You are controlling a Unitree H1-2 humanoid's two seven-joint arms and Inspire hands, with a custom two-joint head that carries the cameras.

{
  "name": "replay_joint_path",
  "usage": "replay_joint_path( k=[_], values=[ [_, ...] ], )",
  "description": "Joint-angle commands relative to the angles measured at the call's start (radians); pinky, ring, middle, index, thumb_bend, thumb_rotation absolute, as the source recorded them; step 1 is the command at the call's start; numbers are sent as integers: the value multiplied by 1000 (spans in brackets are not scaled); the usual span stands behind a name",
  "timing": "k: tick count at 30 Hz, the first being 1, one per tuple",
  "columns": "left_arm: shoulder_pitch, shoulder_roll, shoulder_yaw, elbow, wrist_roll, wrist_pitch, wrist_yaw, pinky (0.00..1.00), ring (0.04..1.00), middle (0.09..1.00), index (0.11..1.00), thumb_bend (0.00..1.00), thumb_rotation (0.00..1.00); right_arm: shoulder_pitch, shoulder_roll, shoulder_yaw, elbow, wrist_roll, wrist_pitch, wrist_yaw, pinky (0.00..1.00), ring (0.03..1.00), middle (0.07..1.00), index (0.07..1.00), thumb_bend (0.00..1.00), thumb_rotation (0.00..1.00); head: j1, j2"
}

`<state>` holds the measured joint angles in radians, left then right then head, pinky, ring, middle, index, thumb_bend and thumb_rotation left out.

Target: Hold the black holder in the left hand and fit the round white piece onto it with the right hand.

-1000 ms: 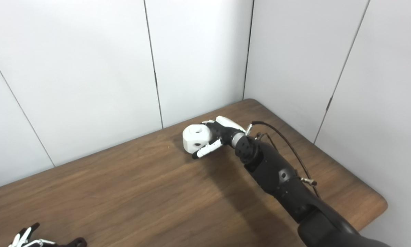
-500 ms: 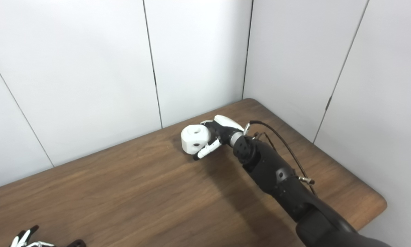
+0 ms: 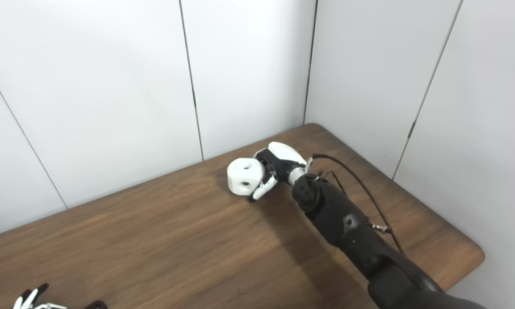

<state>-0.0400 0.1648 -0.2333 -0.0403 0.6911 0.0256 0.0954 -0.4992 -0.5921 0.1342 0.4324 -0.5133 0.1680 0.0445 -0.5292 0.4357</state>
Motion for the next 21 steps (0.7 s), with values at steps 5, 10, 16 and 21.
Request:
replay_joint_path(
  k=[5,10,16,21],
  values=[
    [44,6,-1,27,-1,-4,13,1000,1000,936,480,514,37,-43,-21,1,-4,-19,-54,-35,816,815,778,484,515,138,-2,1],
    [45,5,0,32,-1,-8,18,1000,1000,934,480,515,37,-40,-20,-3,5,-15,-72,-45,829,817,767,480,511,133,-2,1],
    [43,5,-3,30,4,-3,13,1000,1000,933,480,515,37,-37,-18,-5,-9,-19,-62,-42,807,794,747,481,508,128,-1,0],
    [43,3,-3,28,2,1,9,1000,1000,936,480,515,37,-31,-16,-9,-28,-8,-48,-22,796,804,765,481,507,127,1,0]
  ],
)
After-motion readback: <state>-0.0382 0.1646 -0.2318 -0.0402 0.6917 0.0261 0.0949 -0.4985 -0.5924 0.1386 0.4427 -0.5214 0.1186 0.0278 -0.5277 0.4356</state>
